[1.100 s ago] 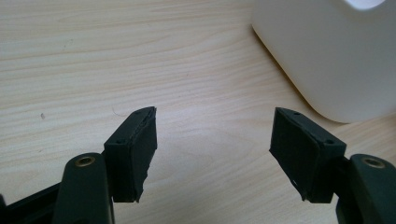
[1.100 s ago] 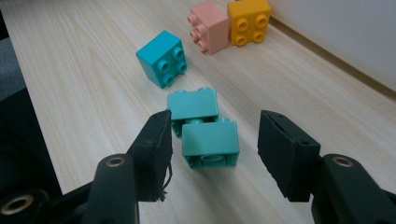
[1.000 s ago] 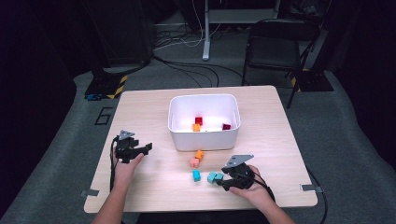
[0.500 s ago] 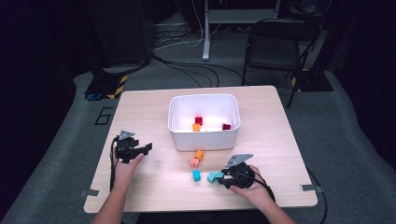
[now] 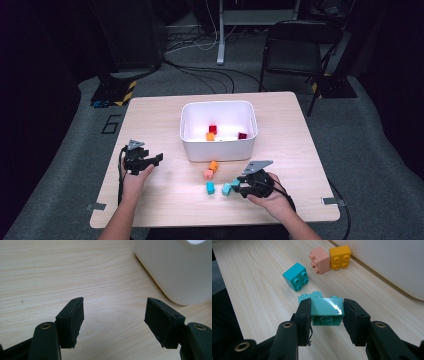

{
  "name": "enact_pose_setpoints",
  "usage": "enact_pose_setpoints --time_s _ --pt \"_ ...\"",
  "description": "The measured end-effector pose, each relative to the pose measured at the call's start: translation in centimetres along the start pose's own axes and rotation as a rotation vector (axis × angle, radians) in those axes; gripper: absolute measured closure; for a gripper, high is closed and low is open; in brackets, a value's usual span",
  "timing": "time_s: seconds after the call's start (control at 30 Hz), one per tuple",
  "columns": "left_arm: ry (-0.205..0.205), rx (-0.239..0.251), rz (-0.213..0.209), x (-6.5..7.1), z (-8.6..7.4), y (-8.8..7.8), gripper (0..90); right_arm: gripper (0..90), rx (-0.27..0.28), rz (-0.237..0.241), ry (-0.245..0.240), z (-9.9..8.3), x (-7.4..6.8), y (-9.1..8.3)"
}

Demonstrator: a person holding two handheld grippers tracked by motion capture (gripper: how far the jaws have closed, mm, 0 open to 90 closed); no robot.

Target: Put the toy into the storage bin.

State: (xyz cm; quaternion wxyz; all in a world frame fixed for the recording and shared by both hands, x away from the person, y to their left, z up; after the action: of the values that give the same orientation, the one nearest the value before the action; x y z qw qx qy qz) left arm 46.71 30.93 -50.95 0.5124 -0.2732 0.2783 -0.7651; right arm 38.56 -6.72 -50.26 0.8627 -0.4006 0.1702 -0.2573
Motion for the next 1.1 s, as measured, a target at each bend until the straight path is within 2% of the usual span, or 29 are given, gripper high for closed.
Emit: enact_pose_setpoints --time_s 0.67,1.1 --pt "0.000 -0.004 -0.001 0.0 0.0 0.0 31.3 58.7 0.017 -0.007 -0.013 3.8 1.1 -3.2" --pt "-0.001 -0.008 -0.003 0.1 0.0 0.0 31.4 58.7 0.028 0.014 -0.012 6.6 1.7 -5.6"
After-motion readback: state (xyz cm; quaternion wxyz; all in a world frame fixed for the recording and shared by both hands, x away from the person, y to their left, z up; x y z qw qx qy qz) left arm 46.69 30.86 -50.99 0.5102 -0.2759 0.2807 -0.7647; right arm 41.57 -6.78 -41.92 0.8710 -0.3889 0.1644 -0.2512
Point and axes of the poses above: each handheld gripper's, and its own axes: y roughly forward along the jaws, z roughly out of its top, x roughly to its right, the point moved 4 cm from there along y, roughly forward along the jaws, and after that the axes turned 7 degrees about -x, right-handed, at the moved point
